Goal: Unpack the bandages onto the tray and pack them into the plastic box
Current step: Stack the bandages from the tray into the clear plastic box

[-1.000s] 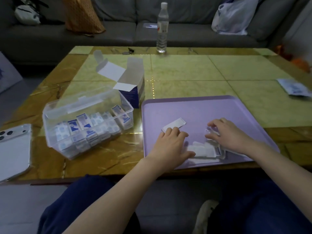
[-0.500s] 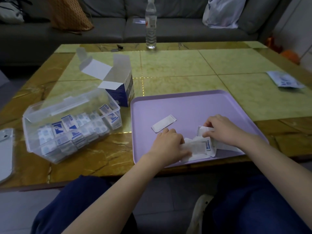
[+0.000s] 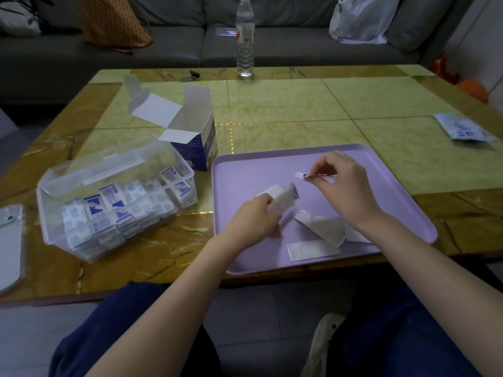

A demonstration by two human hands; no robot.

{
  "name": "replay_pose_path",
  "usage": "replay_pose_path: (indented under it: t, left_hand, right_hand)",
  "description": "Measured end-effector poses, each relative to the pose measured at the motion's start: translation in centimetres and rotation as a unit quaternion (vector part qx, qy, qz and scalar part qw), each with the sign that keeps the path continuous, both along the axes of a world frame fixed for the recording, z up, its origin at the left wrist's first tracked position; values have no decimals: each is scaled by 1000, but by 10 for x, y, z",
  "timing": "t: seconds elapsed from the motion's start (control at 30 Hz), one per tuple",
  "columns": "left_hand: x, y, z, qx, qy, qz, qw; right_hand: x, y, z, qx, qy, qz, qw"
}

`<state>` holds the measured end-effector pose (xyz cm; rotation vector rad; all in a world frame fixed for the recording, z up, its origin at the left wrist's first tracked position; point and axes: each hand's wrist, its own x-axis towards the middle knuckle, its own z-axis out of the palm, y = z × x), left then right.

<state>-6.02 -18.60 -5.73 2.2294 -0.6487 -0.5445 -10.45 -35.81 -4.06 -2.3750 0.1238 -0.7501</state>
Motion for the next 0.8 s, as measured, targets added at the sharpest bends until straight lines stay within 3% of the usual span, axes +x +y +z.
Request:
replay_pose_path:
  t: [0.2,0.4,0.57,0.8]
  left_hand:
    - [4,0,9,-114,132,52,983]
    - [1,4,17,-176,179,78,965]
    - [3,3,15,-148,140,47,978]
    - [7,10,17,-142,151,72,976]
  right_hand:
    - [-1,22,-13,-61,-36,110,991]
    - [4,26,-15,-49,-12,157,986]
    - [4,26,-16,-75,-11,178,981]
    - [4,15,-18,-105,34,166,980]
